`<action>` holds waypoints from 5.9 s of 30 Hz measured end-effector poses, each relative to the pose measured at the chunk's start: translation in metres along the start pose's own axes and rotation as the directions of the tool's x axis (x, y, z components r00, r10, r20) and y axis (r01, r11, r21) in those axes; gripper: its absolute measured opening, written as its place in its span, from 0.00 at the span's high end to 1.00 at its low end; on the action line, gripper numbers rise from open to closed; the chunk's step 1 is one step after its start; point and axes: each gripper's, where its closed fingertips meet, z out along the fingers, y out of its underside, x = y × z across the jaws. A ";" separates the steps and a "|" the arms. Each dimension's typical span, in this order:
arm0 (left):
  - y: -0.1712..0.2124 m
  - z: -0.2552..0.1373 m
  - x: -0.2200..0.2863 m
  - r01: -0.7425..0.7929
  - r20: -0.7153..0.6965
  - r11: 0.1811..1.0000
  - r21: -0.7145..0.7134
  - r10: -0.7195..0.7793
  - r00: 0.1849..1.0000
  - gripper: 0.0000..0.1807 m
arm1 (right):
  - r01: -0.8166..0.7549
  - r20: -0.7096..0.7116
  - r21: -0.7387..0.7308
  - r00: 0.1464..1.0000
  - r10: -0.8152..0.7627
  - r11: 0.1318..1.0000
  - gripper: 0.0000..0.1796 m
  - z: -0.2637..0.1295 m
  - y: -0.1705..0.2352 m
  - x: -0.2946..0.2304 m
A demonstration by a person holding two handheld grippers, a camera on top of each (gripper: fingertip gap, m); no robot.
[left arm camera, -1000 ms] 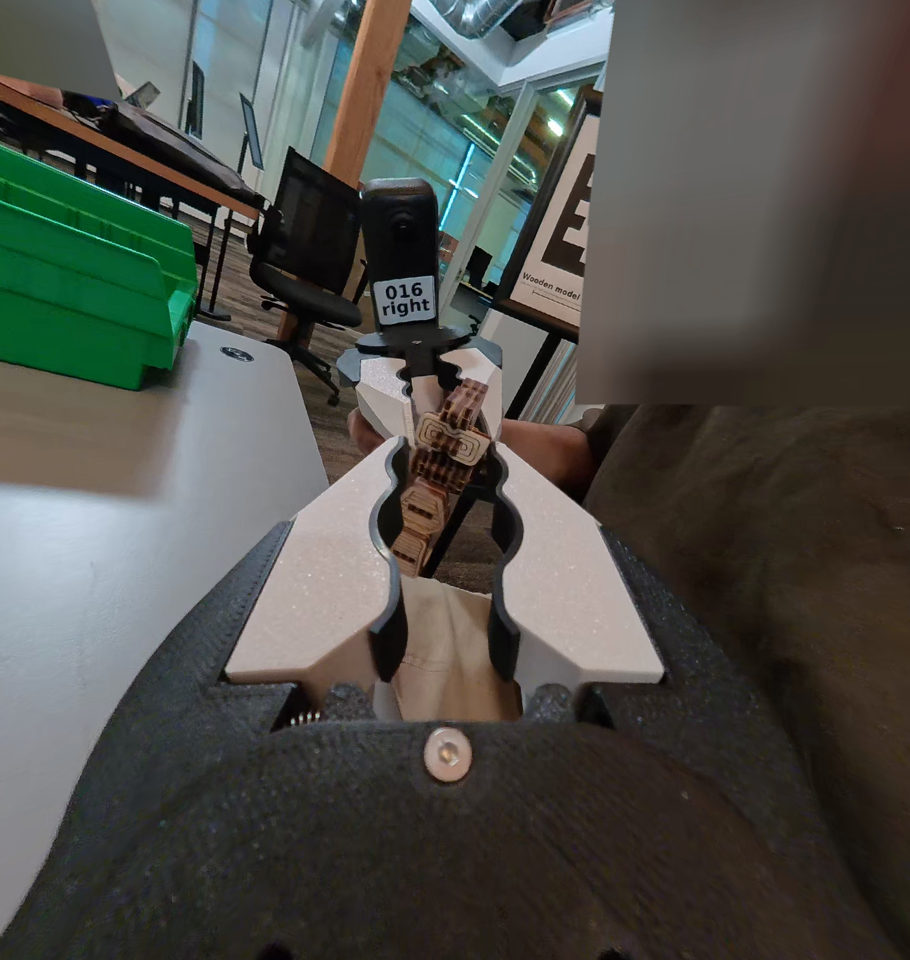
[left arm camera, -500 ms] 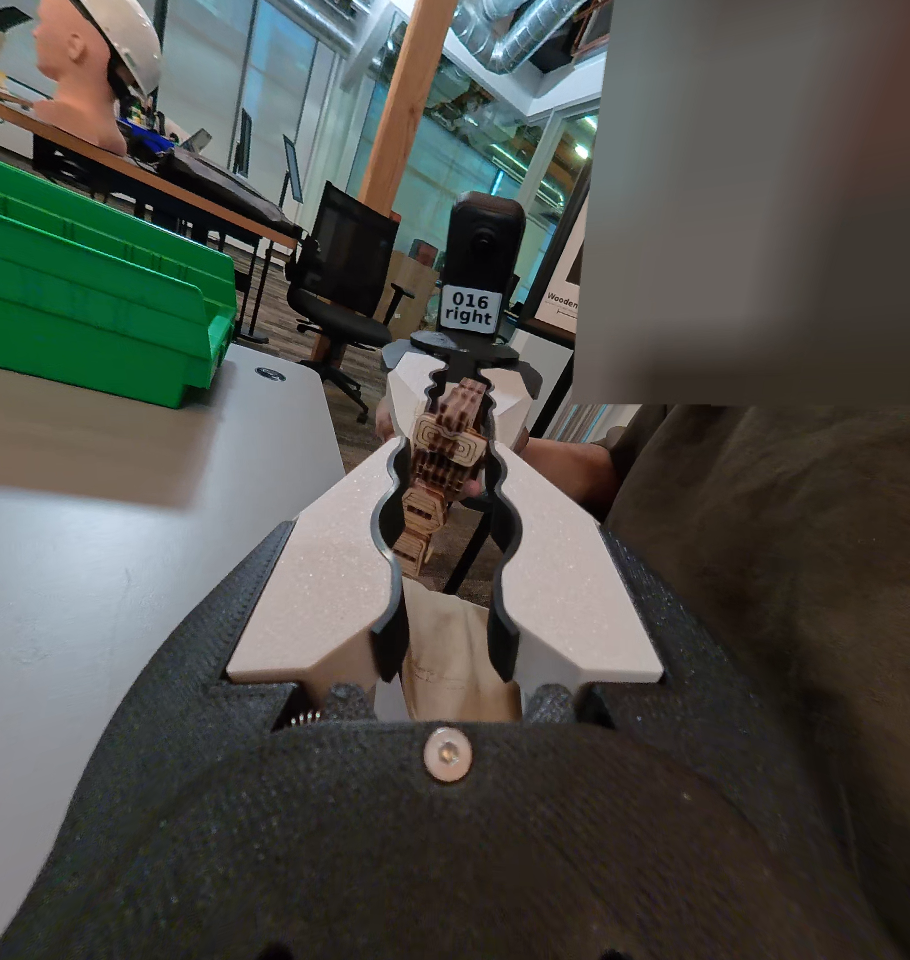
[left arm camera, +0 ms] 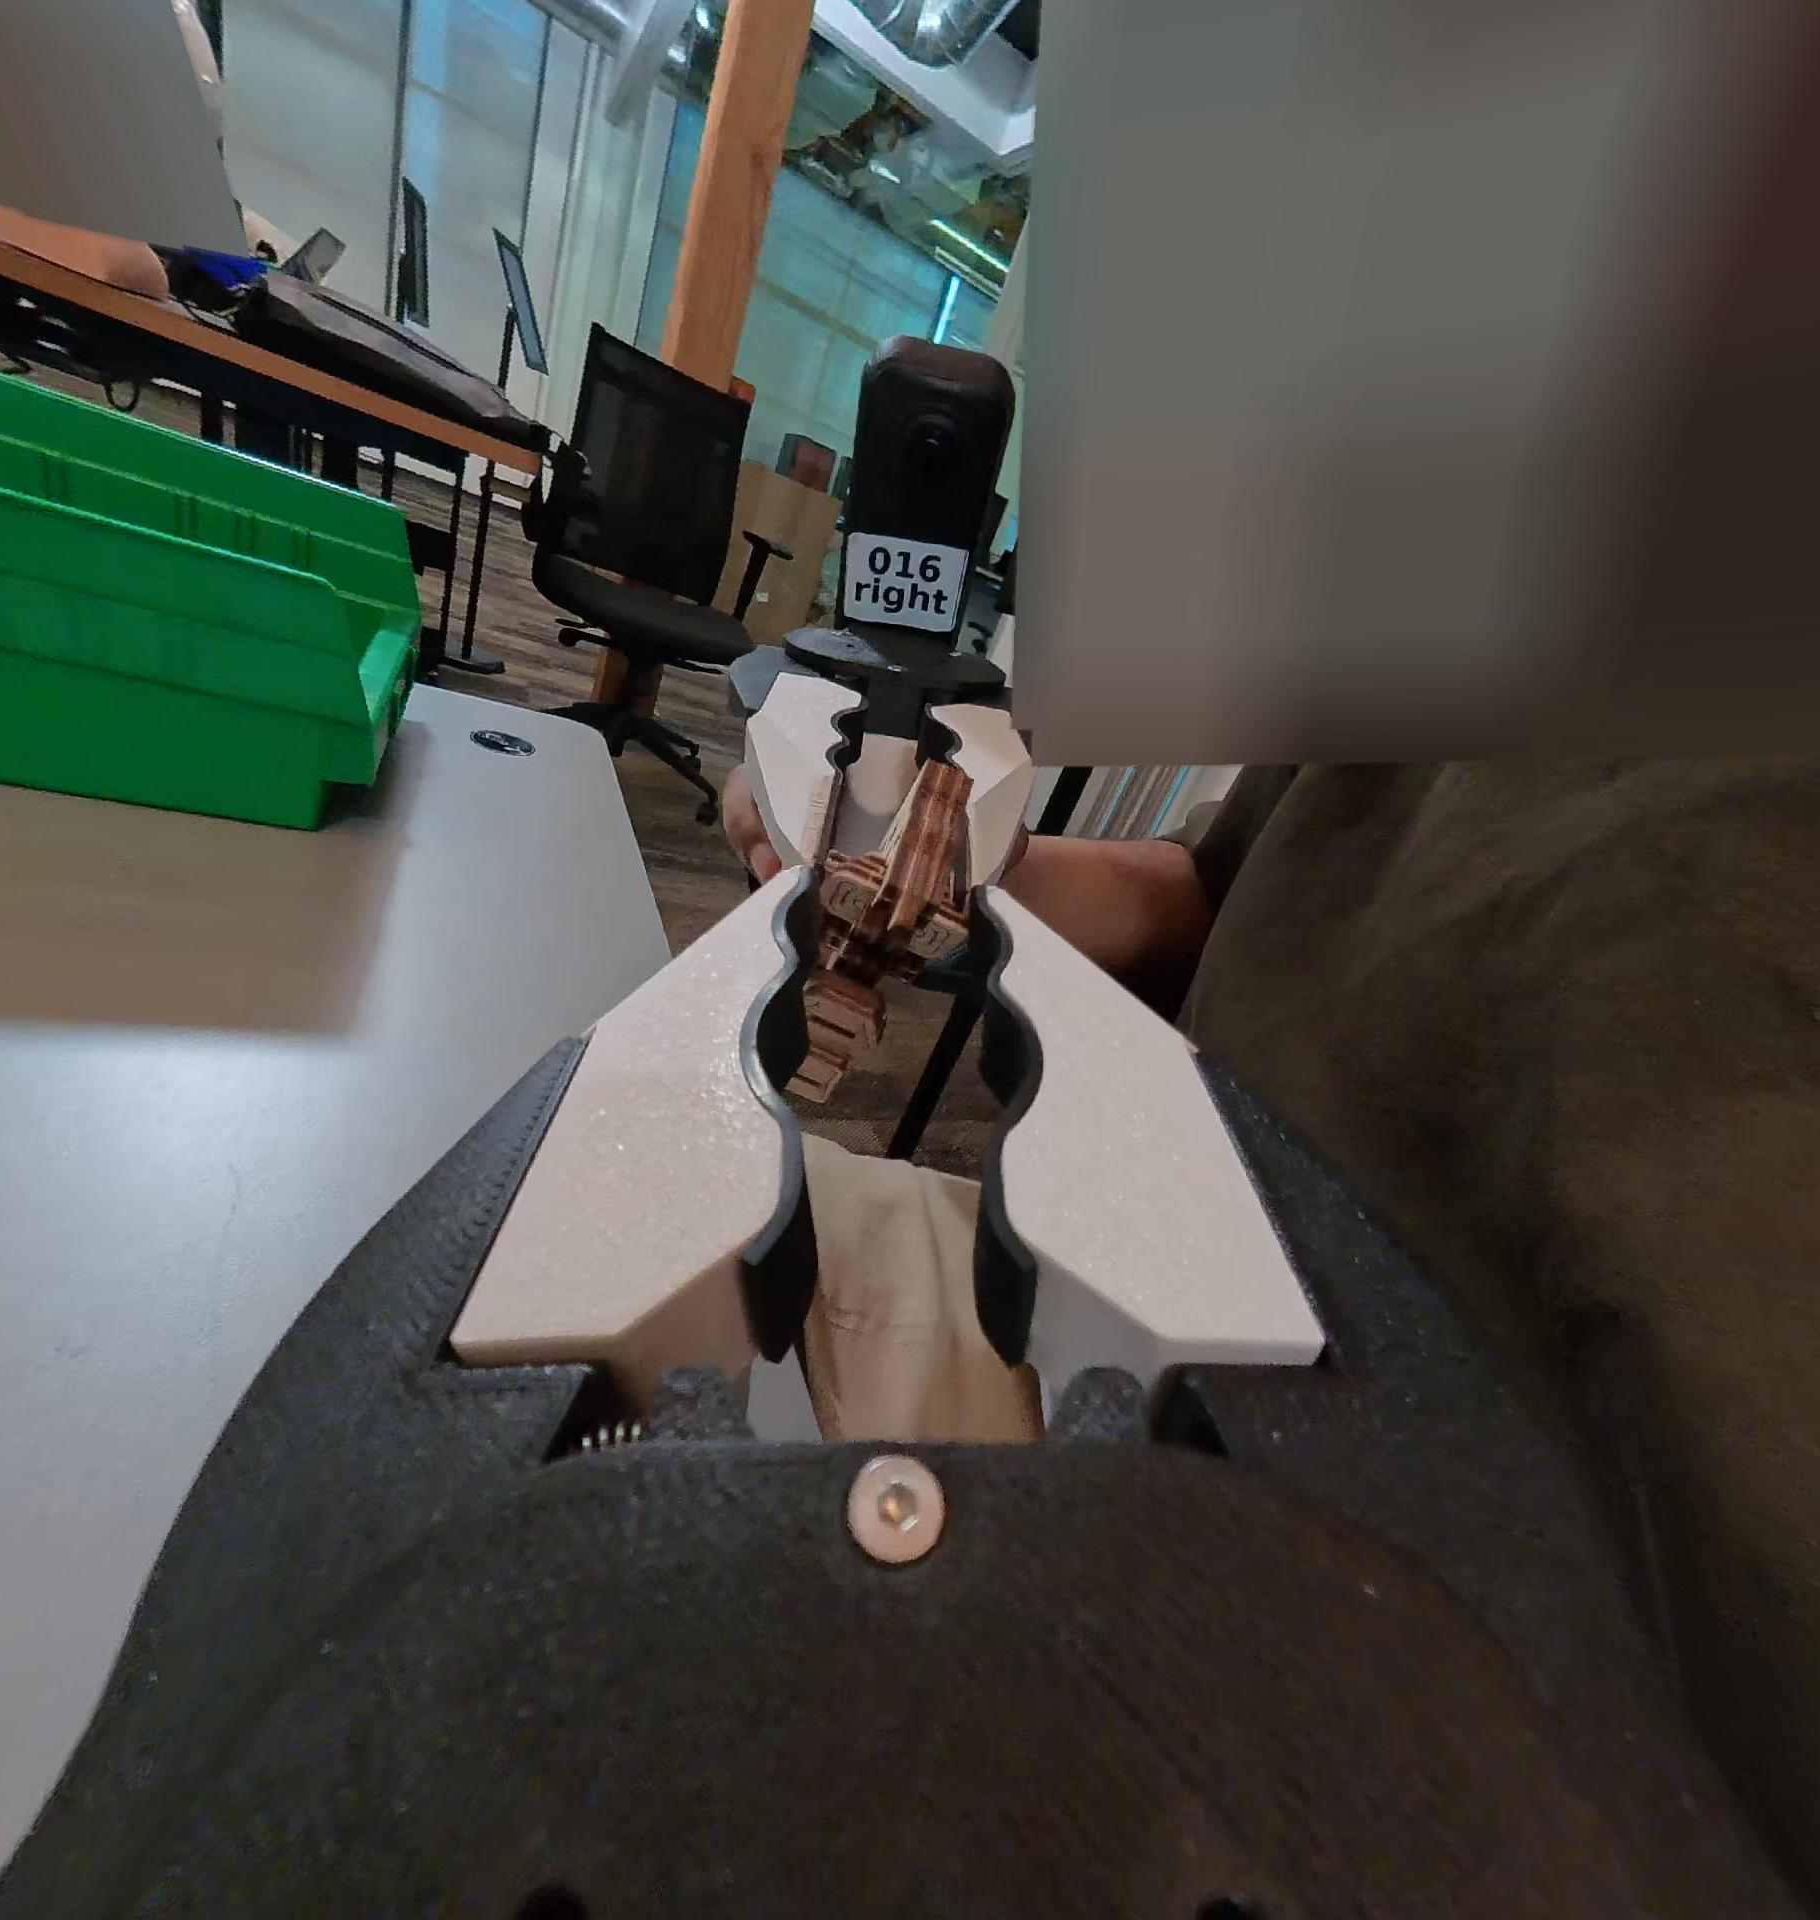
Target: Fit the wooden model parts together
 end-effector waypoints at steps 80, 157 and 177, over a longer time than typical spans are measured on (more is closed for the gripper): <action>-0.006 -0.001 -0.018 0.086 0.085 0.993 0.087 -0.093 0.992 0.76 | 0.144 -0.180 -0.020 0.973 -0.146 0.989 0.92 -0.006 -0.004 0.017; -0.017 -0.002 -0.004 -0.175 0.162 0.979 0.102 0.157 0.974 0.89 | 0.175 -0.200 0.088 0.967 -0.155 0.981 0.83 -0.009 -0.024 0.010; -0.018 0.000 0.006 -0.083 0.052 0.986 0.142 0.076 0.996 0.89 | 0.134 -0.087 0.121 0.988 -0.124 0.984 0.86 -0.004 -0.026 -0.005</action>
